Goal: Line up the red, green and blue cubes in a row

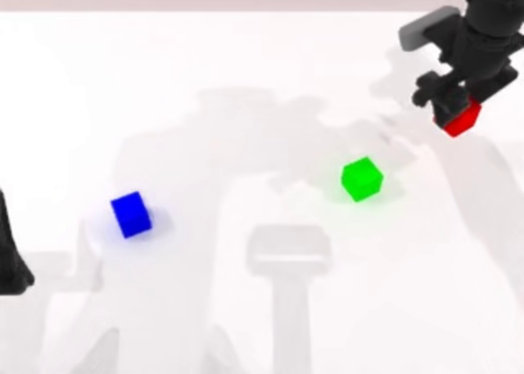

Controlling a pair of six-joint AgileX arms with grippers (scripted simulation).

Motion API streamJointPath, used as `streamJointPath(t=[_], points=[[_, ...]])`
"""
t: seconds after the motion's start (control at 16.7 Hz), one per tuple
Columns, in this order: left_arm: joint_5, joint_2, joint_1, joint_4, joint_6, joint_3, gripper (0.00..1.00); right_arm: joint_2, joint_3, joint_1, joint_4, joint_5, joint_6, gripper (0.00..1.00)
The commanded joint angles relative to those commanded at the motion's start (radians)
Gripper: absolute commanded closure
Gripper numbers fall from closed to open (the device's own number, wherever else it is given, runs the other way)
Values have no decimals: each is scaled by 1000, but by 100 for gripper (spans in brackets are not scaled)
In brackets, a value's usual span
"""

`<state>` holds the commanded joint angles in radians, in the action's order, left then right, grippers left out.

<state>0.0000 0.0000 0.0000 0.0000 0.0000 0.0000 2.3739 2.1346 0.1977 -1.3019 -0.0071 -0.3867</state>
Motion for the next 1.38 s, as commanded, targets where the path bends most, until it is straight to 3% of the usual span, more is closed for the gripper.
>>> streamJointPath(t=[0.24, 0.42, 1.08, 1.38], points=[[0, 0, 0, 0, 0, 0, 0, 16, 23, 18, -10, 1, 36, 100], [0, 0, 0, 0, 0, 0, 0, 58, 106, 94, -52, 6, 164, 100], [0, 0, 0, 0, 0, 0, 0, 268, 523, 560, -294, 27, 1075, 100], [0, 0, 0, 0, 0, 0, 0, 295, 626, 686, -339, 38, 1278, 100]])
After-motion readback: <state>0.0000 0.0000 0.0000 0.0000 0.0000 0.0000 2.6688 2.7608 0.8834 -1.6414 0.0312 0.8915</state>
